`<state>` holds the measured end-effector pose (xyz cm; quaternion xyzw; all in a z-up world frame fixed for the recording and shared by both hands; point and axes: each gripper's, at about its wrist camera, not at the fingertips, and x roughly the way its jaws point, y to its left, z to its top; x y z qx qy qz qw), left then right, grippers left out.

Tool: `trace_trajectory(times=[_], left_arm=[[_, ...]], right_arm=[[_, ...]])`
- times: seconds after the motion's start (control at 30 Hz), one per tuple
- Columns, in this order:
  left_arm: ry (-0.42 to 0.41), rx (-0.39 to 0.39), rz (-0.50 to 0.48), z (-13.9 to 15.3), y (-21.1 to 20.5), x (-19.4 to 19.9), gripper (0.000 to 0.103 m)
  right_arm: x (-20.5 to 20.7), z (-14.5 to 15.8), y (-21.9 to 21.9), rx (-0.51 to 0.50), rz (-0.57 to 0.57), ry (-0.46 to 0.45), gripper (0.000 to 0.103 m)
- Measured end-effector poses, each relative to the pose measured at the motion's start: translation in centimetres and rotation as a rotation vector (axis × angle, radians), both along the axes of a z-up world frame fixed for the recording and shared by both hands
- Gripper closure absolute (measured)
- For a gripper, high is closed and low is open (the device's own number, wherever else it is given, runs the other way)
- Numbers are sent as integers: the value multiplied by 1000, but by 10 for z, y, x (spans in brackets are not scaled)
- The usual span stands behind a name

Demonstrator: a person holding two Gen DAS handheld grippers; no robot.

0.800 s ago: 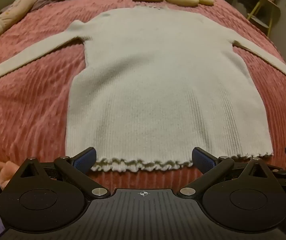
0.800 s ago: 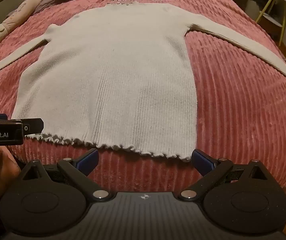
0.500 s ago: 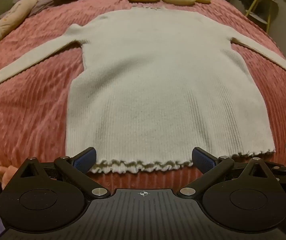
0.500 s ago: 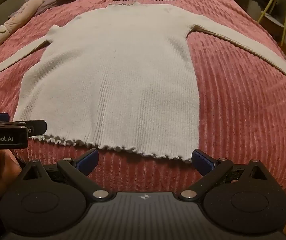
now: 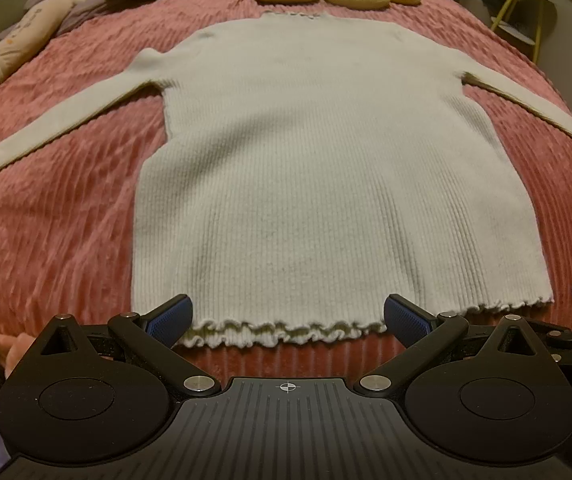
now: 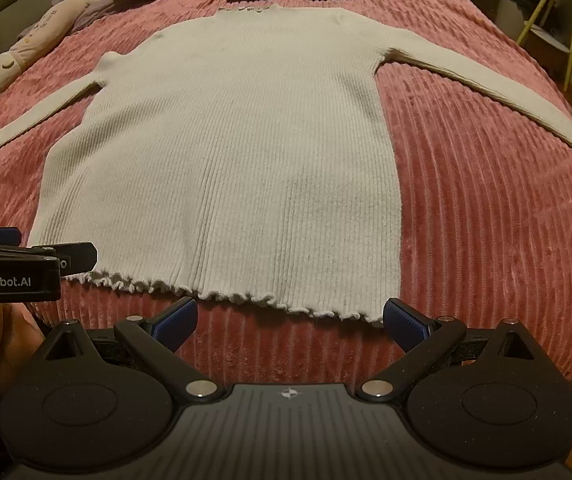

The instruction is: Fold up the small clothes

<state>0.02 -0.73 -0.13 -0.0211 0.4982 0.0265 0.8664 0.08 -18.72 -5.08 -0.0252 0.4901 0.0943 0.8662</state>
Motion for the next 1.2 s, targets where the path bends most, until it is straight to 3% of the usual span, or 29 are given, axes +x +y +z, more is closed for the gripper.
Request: trace_trajectory(times=[1.2], left_arm=[[3, 14, -3, 0, -1, 0, 0]], right_arm=[[0, 1, -1, 9, 2, -6, 4]])
